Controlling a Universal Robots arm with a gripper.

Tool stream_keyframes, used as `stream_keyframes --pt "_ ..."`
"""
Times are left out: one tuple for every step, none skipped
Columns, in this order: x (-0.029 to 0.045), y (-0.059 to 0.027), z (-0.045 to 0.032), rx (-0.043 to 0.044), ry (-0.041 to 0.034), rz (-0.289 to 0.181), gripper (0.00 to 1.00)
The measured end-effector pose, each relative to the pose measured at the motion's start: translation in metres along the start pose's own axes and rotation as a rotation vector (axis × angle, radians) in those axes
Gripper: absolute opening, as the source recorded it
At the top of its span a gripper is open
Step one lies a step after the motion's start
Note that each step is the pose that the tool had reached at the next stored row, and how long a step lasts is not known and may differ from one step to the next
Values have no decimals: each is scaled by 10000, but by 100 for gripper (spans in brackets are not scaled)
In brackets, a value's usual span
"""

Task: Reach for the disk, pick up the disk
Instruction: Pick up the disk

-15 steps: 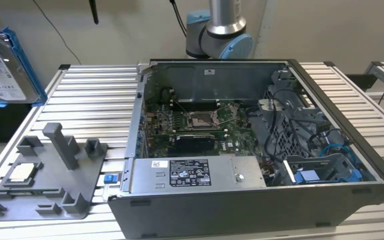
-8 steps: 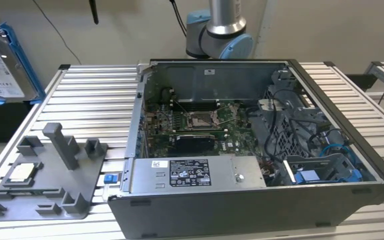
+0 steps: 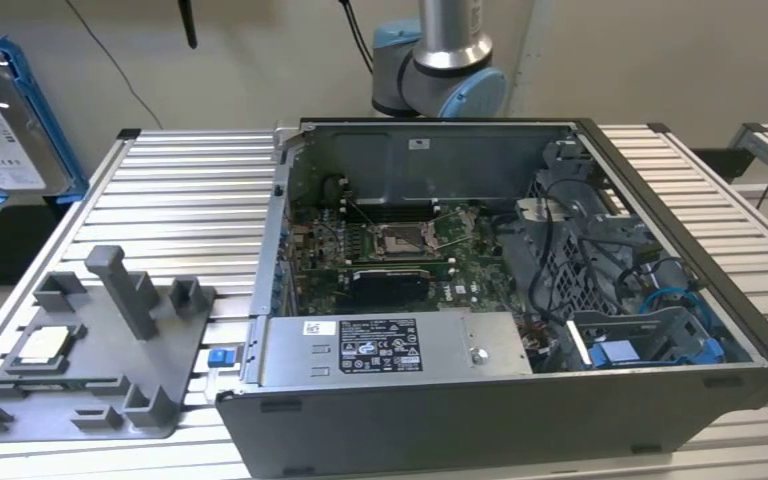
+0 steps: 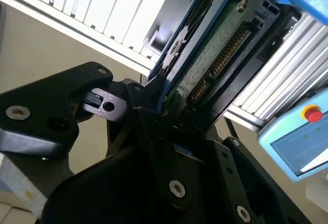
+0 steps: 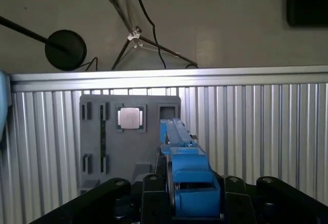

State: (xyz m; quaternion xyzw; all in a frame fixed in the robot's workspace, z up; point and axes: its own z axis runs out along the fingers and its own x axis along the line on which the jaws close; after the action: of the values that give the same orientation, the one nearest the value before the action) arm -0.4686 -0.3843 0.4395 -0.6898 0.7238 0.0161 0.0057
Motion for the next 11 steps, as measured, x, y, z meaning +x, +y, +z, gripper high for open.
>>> stream_keyframes --pt "0 0 -10 0 0 0 0" --pt "0 0 -21 -1 0 -1 0" --pt "-1 1 -30 -1 0 0 0" --pt "-1 1 -41 -1 1 0 0" --pt "-1 1 -51 -1 1 -1 0" --pt "-2 1 -62 -1 1 0 0" --pt "-2 1 -75 0 0 0 0" --pt "-3 1 -87 0 0 0 0" --pt "-3 2 -101 0 0 0 0" --pt "-3 2 -115 0 0 0 0" --pt "-4 2 -129 -1 1 0 0"
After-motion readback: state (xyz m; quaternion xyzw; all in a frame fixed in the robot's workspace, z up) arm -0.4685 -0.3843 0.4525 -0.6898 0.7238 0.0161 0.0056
